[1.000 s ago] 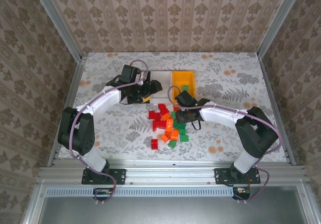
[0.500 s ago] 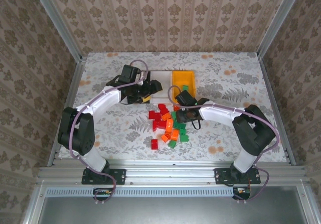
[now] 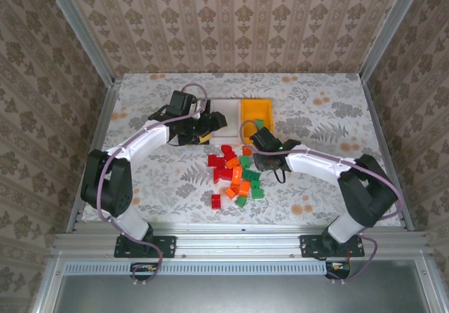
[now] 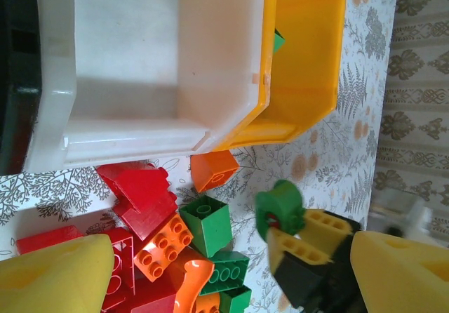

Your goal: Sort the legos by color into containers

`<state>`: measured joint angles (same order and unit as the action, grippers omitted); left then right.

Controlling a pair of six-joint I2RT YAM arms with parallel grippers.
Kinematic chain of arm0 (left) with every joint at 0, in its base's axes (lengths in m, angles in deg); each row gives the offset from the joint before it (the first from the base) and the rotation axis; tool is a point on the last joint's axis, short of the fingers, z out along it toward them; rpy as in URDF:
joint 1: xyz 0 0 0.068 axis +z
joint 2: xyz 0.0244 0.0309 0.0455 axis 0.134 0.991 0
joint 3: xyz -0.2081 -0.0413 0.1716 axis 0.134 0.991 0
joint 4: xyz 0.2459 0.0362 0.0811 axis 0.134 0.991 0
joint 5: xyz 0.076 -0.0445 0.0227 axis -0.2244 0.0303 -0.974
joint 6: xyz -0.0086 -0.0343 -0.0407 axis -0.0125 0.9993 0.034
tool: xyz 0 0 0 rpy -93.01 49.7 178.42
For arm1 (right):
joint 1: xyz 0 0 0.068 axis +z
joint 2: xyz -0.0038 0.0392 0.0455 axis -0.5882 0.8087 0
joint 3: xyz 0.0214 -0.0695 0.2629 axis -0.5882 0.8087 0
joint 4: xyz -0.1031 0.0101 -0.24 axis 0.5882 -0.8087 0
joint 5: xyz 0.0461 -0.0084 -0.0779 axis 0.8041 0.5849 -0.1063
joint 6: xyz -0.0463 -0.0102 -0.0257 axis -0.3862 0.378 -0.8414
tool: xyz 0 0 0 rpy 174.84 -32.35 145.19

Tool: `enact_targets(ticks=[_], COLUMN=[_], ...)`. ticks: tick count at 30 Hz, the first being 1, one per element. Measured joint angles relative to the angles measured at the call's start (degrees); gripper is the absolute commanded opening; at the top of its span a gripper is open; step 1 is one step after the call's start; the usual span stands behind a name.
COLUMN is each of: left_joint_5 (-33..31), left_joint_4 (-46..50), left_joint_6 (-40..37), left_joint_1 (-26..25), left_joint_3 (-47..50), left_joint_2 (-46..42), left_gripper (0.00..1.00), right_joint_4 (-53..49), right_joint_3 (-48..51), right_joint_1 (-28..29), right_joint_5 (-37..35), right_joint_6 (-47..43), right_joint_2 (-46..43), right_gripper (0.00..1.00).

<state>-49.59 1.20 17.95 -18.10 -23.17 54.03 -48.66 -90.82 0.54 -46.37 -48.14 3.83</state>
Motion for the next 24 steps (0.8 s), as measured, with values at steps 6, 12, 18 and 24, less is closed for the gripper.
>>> enact_targets(ticks=[6, 12, 18, 24], left_joint_5=[0.44, 0.68, 1.11, 1.57], left_joint_4=[-0.02, -0.04, -0.09, -0.31], left_joint_6=[0.02, 0.04, 0.24, 0.44], left_joint_1=[1.27, 5.33, 8.39, 9.03], left_joint_3=[0.00, 0.00, 0.00, 0.00], left_joint_2=[0.00, 0.00, 0.00, -0.02], left_gripper=[0.89, 0.89, 0.89, 0.89], right_joint_4=[-1.97, -2.95, -5.42, -7.76], right_joint_3=[-7.65, -24.98, -37.66, -41.05], right_joint_1=[-1.60, -5.73, -8.37, -9.01], right_joint_5=[-2.34, -2.34, -1.60, -0.79], right_joint_6=[-1.81, -4.22, -5.20, -5.70], right_joint_2=[-1.20, 13.38, 26.84, 30.82], right_gripper=[0.33, 0.33, 0.36, 0.54])
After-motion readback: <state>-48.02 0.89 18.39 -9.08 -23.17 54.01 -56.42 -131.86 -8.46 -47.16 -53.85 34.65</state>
